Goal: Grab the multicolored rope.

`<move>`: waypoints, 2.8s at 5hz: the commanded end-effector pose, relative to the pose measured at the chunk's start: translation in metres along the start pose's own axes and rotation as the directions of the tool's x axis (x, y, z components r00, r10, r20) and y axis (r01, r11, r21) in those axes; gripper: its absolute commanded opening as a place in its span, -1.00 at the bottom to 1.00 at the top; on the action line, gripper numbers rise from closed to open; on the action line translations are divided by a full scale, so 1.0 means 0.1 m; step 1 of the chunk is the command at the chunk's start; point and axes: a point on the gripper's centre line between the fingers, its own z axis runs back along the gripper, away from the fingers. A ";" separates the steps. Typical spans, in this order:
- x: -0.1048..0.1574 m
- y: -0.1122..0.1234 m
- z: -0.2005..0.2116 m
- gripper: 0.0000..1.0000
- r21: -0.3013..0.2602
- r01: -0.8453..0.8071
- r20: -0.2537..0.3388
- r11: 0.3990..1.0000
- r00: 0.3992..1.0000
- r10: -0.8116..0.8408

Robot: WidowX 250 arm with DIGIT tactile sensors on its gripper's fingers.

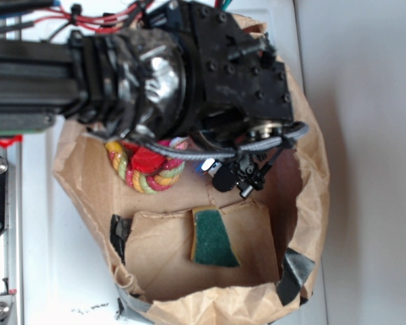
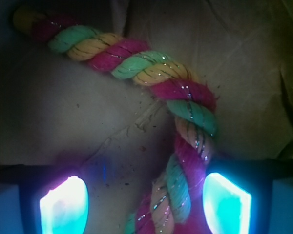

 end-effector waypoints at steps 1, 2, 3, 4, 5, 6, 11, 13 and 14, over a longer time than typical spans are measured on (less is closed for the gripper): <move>0.08 0.06 0.12 1.00 -0.034 0.022 0.037 0.999 0.999 -0.020; 0.08 0.06 0.12 1.00 -0.034 0.022 0.037 0.999 0.999 -0.020; 0.08 0.06 0.12 1.00 -0.034 0.022 0.037 0.999 0.999 -0.020; 0.08 0.13 0.03 1.00 -0.080 0.051 0.039 0.995 0.998 -0.048; 0.09 0.19 -0.05 1.00 -0.072 0.080 0.088 0.994 0.993 -0.074; 0.12 0.18 -0.05 1.00 -0.063 0.072 0.095 0.995 0.993 -0.066; 0.14 0.21 0.20 -1.00 -0.026 0.066 0.174 0.997 0.983 -0.061; -0.06 0.23 0.96 -1.00 -0.096 0.182 0.274 0.979 0.950 -0.150; -0.04 0.26 1.13 -1.00 -0.095 0.162 0.269 0.982 0.954 -0.132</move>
